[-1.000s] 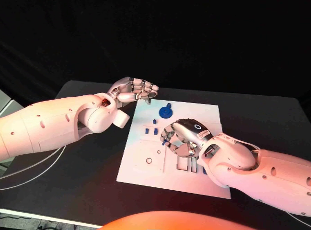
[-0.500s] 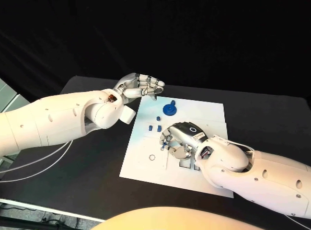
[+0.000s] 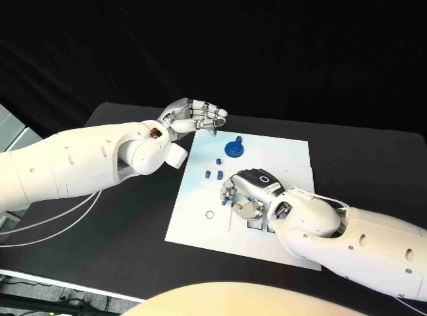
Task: Assemble the parts on the task board
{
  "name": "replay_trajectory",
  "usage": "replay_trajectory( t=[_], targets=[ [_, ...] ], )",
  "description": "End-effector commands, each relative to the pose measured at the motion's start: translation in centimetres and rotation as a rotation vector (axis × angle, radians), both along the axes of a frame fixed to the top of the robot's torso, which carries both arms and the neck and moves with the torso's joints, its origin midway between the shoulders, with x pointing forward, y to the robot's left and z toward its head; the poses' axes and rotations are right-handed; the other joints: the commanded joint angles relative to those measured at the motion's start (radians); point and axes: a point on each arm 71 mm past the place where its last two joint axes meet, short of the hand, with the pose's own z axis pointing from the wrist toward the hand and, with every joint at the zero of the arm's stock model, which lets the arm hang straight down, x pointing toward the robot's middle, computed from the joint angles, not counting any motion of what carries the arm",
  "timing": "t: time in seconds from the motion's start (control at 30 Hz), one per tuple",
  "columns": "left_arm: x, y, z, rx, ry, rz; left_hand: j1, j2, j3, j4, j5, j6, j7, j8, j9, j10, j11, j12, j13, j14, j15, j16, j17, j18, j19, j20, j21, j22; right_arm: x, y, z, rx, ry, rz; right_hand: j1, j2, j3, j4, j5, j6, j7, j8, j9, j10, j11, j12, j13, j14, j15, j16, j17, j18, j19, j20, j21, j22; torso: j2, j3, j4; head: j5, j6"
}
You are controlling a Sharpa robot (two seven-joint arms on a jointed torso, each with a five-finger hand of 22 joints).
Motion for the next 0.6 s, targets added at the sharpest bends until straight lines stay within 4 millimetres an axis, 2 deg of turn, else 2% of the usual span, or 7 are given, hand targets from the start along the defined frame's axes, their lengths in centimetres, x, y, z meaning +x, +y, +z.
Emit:
replay_trajectory(
  t=[0.03,0.6],
  targets=[
    [-0.02,-0.14,0.12,-0.013,-0.004,-0.003,-0.005,0.002,-0.007,0.001,0.001,-0.005,0.0,0.004,-0.002,-0.007,0.001,0.001,-0.001,0.004,0.001,-0.006,-0.002,0.011,0.0,0.005,0.001,0.0,-0.15,0.09,-0.26,-0.03,-0.002,0.008,-0.007,0.01,0.003,-0.012,0.004,0.006,0.005,0.004,0.0,0.041,-0.034,0.001,0.001,0.053,-0.006,-0.003,0.016,0.0,0.046,-0.001,-0.004,0.186,0.0,0.0006,0.0006,0.002,-0.001],
    [-0.03,-0.07,0.07,-0.01,0.003,-0.005,-0.006,0.004,-0.007,0.001,0.002,-0.005,0.0,0.005,-0.002,-0.008,0.001,0.001,-0.002,0.003,0.001,-0.007,-0.002,0.011,-0.001,0.006,-0.001,0.0,-0.31,0.7,-0.59,-0.081,0.005,0.013,-0.008,0.01,0.004,-0.014,0.005,0.006,0.005,0.003,0.001,0.041,-0.034,0.001,0.001,0.053,-0.006,-0.001,0.018,0.0,0.047,-0.001,-0.004,0.187,0.001,-0.0011,0.0004,0.0,0.0]
  ],
)
